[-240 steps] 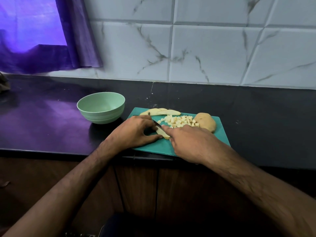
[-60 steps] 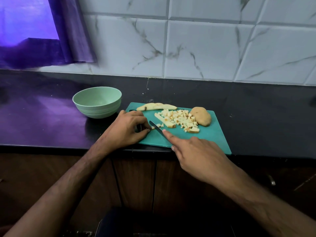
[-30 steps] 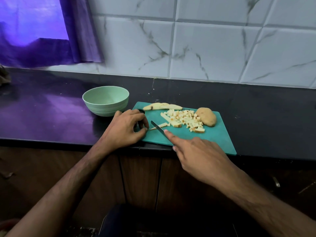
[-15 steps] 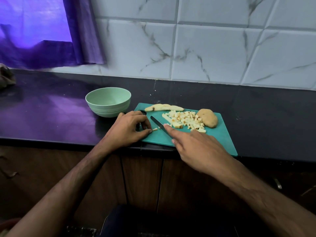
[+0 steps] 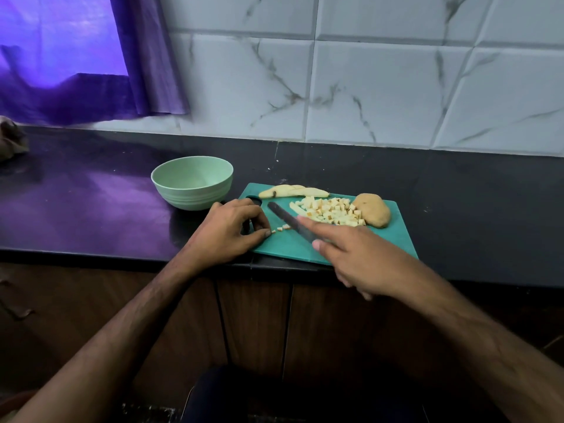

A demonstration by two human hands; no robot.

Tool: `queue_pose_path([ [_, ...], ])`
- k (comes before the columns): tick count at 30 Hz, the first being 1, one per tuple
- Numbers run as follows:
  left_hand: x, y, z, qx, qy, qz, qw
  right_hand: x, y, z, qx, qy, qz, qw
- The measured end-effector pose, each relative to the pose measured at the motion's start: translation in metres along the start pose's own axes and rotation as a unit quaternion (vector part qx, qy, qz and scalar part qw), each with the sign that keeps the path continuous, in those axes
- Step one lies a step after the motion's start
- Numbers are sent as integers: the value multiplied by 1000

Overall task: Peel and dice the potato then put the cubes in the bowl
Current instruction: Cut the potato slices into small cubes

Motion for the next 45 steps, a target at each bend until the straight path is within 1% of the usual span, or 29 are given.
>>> queue_pose_path([
  [3, 0, 1, 1, 0, -3, 11, 1000, 23, -17, 4, 40, -31, 136, 989],
  [7, 6, 4, 11, -14, -3, 24, 1000, 51, -24, 14, 118, -49, 303, 944],
  [9, 13, 7, 20, -34, 6, 46, 998, 59, -19, 18, 147, -54, 352, 923],
  [11, 21, 10, 31, -62, 16, 84, 994, 65, -12, 20, 156, -63, 382, 909],
  [16, 33, 14, 58, -88, 30, 105, 990, 68, -8, 22, 133, -77, 396, 905],
  [20, 39, 14, 59, -109, 38, 84, 990, 71, -8, 22, 124, -77, 413, 899],
  [22, 36, 7, 56, -160, 29, 72, 984, 72, -8, 23, 117, -79, 419, 897],
  [25, 30, -11, 51, -280, 1, 7, 960, 72, -9, 24, 110, -82, 424, 895],
  [27, 26, -19, 51, -312, -16, -17, 950, 73, -9, 23, 110, -82, 428, 893],
  [29, 24, -19, 53, -305, -22, -38, 951, 73, -9, 22, 110, -84, 428, 893],
  [35, 25, -8, 57, -228, -24, -69, 971, 73, -8, 22, 110, -87, 425, 894],
  [37, 25, -6, 59, -213, -25, -77, 974, 73, -8, 22, 111, -91, 430, 891],
  [39, 24, -6, 62, -215, -24, -79, 973, 73, -8, 20, 119, -93, 440, 885],
  [45, 31, -9, 67, -266, -15, -90, 960, 74, -8, 20, 128, -87, 442, 884],
])
Point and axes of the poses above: each hand's wrist, its own z-axis towards the middle knuckle, its own y-axis out of the palm, x = y × z, the point moved 1 cm from there along z, towards the middle knuckle, and after that the axes turned 11 degrees about -x, right-handed, at the moved point
